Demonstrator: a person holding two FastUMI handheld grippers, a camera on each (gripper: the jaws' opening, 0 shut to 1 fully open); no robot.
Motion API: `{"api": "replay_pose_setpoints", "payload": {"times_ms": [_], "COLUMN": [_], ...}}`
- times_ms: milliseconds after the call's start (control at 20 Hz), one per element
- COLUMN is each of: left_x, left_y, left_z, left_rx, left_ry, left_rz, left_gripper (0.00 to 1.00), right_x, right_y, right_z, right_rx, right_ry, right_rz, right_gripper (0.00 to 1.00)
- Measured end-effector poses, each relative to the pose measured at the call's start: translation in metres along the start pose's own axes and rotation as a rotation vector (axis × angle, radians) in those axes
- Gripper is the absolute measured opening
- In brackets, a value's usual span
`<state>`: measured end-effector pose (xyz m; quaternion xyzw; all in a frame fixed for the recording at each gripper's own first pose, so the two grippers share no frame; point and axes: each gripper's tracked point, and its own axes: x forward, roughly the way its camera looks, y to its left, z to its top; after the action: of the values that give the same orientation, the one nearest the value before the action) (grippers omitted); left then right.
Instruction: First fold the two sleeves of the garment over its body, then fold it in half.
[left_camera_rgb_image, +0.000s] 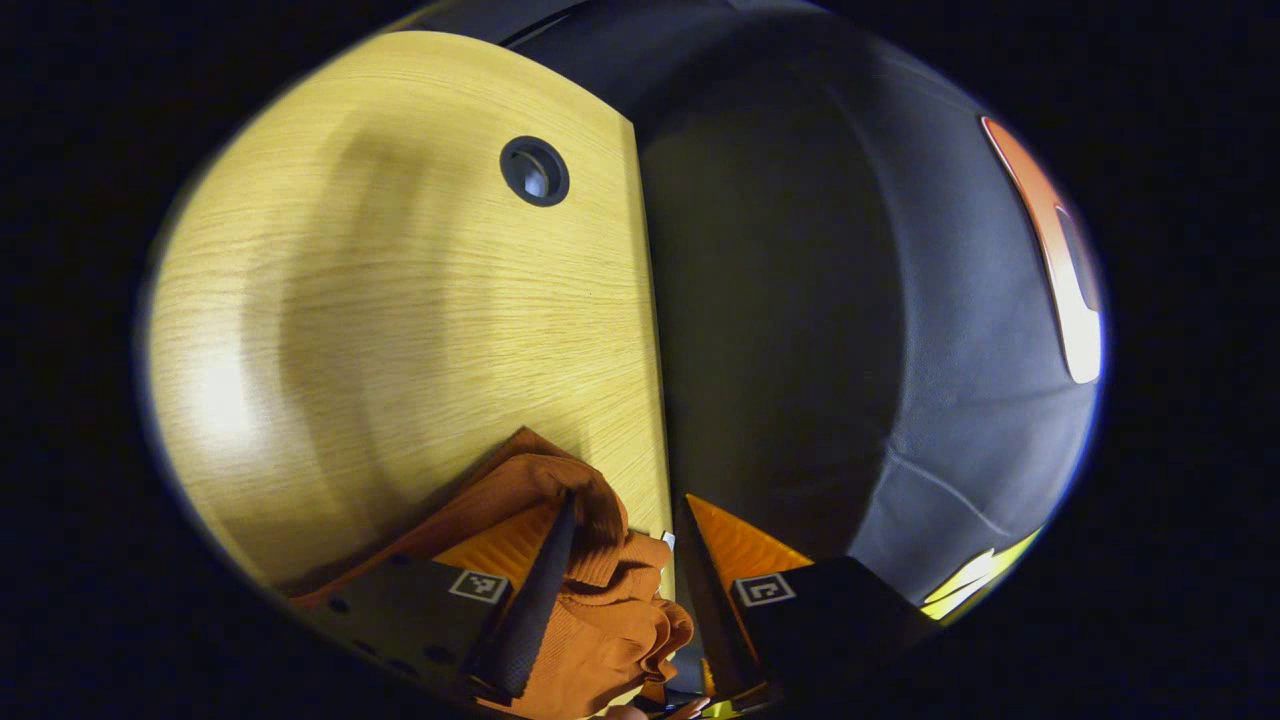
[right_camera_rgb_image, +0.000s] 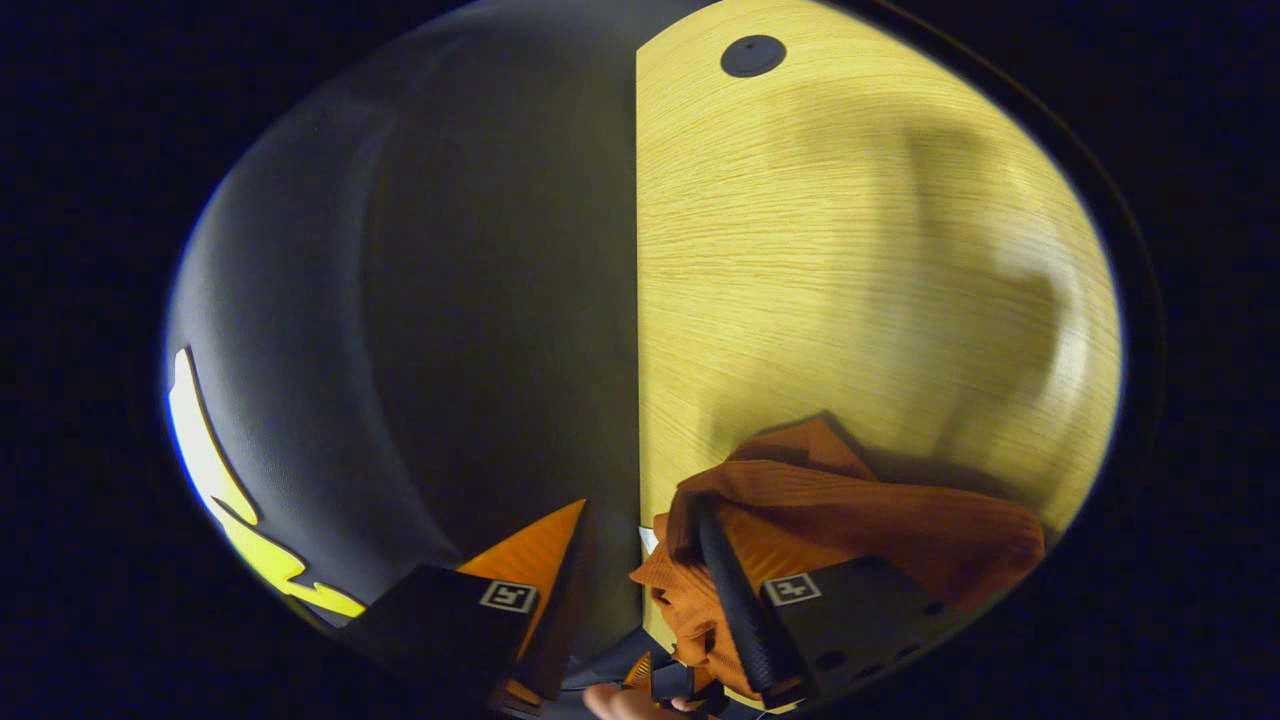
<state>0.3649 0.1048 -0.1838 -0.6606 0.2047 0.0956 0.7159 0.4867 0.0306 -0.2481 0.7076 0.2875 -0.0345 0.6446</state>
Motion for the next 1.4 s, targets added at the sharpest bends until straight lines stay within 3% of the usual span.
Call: {"api": "replay_pose_setpoints", "payload": {"times_ms": [50,100,150,200,250,300,350,400,500,600,650,700,850,900,950,1000,1050,1100,1250,1400], "left_x": [-0.008,-0.018,-0.027,-0.038,-0.050,-0.012,-0.026,-0.056,-0.074,-0.096,-0.115,-0.131,-0.183,-0.201,-0.220,-0.237,-0.255,-0.272,-0.325,-0.368], "left_y": [-0.004,-0.009,-0.017,-0.025,-0.035,-0.065,-0.082,-0.078,-0.100,-0.119,-0.131,-0.140,-0.158,-0.161,-0.164,-0.166,-0.166,-0.168,-0.162,-0.143], "left_z": [0.000,0.000,0.001,0.002,0.003,-0.006,0.009,0.002,0.002,0.000,0.001,-0.001,0.002,0.003,0.002,0.003,0.002,0.001,-0.018,-0.039], "left_rx": [0.004,0.009,0.015,0.024,0.033,0.043,0.057,0.080,0.150,0.244,0.287,0.333,0.522,0.597,0.673,0.744,0.806,0.869,1.065,1.203], "left_ry": [0.003,0.006,0.008,0.011,0.010,0.008,0.008,0.007,0.005,0.001,-0.007,-0.011,-0.076,-0.109,-0.137,-0.168,-0.193,-0.214,-0.272,-0.315], "left_rz": [-0.004,-0.012,-0.030,-0.049,-0.070,-0.089,-0.107,-0.121,-0.160,-0.173,-0.173,-0.171,-0.145,-0.130,-0.120,-0.105,-0.088,-0.078,-0.061,-0.034], "left_gripper": [0.87,0.74,0.78,0.80,0.82,0.82,0.70,0.83,0.89,0.96,0.83,0.96,0.97,0.97,0.97,0.97,0.97,0.97,1.00,0.98], "right_x": [-0.003,-0.005,-0.007,-0.012,-0.017,-0.023,-0.029,-0.037,-0.054,-0.079,-0.095,-0.110,-0.165,-0.185,-0.204,-0.221,-0.239,-0.258,-0.304,-0.352], "right_y": [0.006,0.015,0.025,0.037,0.049,0.059,0.069,0.079,0.096,0.114,0.124,0.132,0.152,0.161,0.166,0.165,0.168,0.169,0.168,0.148], "right_z": [-0.002,-0.004,-0.005,-0.007,-0.009,-0.012,-0.015,-0.019,-0.029,-0.039,-0.043,-0.049,-0.054,-0.059,-0.064,-0.074,-0.077,-0.080,-0.101,-0.105], "right_rx": [-0.005,-0.015,-0.023,-0.029,-0.036,-0.053,-0.074,-0.102,-0.183,-0.303,-0.379,-0.465,-0.735,-0.817,-0.894,-0.974,-1.043,-1.108,-1.246,-1.429], "right_ry": [0.008,0.012,0.017,0.027,0.034,0.039,0.046,0.047,0.052,0.045,0.033,0.017,-0.042,-0.062,-0.080,-0.098,-0.123,-0.154,-0.215,-0.336], "right_rz": [0.011,0.026,0.046,0.076,0.101,0.112,0.124,0.131,0.144,0.141,0.144,0.146,0.130,0.126,0.129,0.117,0.110,0.100,0.112,0.071], "right_gripper": [0.71,0.76,0.80,0.74,0.80,0.81,0.81,0.81,0.80,0.81,0.81,0.81,0.83,0.92,0.85,0.92,0.87,0.96,0.97,0.97]}}
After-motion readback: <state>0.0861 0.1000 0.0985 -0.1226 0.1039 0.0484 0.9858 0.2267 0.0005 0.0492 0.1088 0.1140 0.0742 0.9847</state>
